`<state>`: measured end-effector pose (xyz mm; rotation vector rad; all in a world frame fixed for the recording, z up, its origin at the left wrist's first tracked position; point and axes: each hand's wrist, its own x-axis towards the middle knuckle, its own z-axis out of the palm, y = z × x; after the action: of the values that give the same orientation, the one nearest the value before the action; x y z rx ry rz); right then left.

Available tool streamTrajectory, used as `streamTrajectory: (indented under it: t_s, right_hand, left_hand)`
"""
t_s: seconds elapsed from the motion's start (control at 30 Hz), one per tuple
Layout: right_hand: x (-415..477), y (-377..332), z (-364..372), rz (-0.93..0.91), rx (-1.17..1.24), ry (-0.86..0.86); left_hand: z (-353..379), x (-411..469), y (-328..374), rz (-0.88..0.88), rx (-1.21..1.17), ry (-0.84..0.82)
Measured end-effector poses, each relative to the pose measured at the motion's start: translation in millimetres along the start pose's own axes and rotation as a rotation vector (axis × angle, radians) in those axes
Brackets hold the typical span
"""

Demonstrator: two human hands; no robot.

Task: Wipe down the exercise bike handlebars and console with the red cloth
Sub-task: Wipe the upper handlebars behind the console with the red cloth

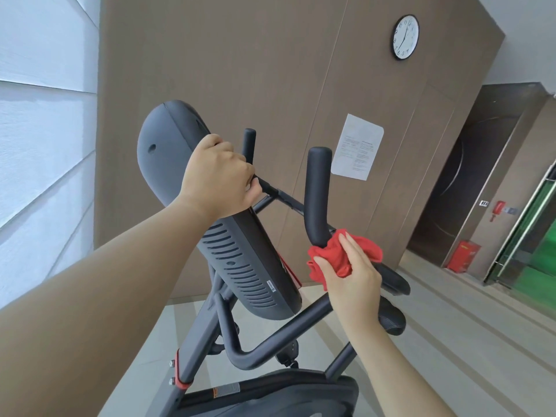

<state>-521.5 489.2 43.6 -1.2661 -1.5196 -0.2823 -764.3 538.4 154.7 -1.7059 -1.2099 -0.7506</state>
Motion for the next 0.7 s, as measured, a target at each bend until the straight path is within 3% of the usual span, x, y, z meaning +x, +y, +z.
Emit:
streamTrajectory:
  t_s: [0.4, 0.57, 0.7]
  right_hand:
    - [6, 26, -4, -0.032, -0.102, -0.077]
    - [7, 23, -12, 0.007, 0.071, -0.012]
    - [22, 20, -23, 0.148, 0.478, -0.045]
  left_hand:
    - [2, -1, -2, 0.017, -0.01, 0.0]
    - [3, -1, -3, 0.017, -0.005, 0.012]
    - [5, -1, -3, 0.018, -0.001, 0.023]
